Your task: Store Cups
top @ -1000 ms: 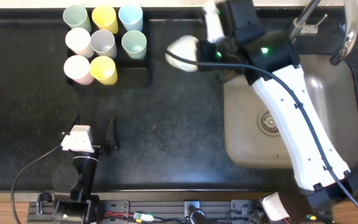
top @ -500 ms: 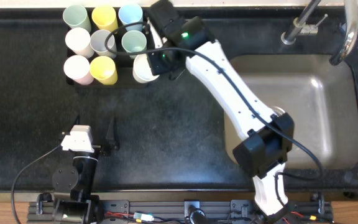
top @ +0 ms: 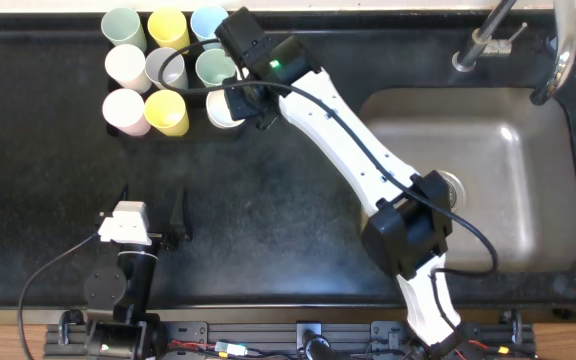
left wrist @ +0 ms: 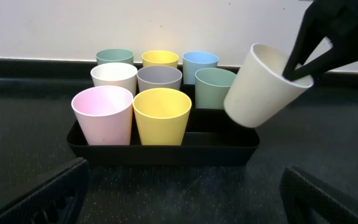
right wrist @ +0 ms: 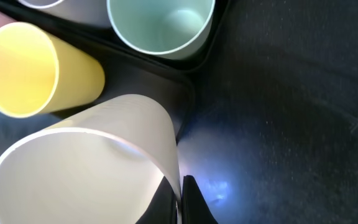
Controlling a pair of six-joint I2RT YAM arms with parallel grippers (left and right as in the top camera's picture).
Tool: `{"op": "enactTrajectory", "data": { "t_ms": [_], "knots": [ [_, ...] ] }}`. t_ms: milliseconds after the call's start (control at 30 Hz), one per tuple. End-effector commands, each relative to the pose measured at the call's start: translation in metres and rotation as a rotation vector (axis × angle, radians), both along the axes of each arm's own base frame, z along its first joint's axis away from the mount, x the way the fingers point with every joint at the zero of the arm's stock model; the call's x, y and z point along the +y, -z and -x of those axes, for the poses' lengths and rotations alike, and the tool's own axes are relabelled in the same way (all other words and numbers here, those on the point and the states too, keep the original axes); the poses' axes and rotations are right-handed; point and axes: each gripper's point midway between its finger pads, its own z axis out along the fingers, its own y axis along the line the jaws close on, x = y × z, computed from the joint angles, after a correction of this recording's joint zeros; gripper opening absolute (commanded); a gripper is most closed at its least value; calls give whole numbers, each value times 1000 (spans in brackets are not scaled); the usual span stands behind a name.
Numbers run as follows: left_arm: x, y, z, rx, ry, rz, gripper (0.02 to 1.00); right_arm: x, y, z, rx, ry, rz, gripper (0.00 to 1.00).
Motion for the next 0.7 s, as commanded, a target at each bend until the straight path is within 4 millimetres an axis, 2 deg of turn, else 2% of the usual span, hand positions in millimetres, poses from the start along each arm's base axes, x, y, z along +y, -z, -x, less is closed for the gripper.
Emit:
{"op": "enactTrajectory", "data": {
  "t_ms": [33,233,600,700],
  "knots": [
    [-3,-1,1,-6,19,-13,1000,13,1,-7,-11,51,-29,42],
    [-3,-1,1,-6,19,-13,1000,19,14,-8,2,49,-22,42],
    [-3,-1,1,-6,19,-13,998,31,18,-10,-20,38,-37,45],
    [-3,-1,1,-6,19,-13,1000,31,25,-10,-10,38,-29,45]
  ]
}}
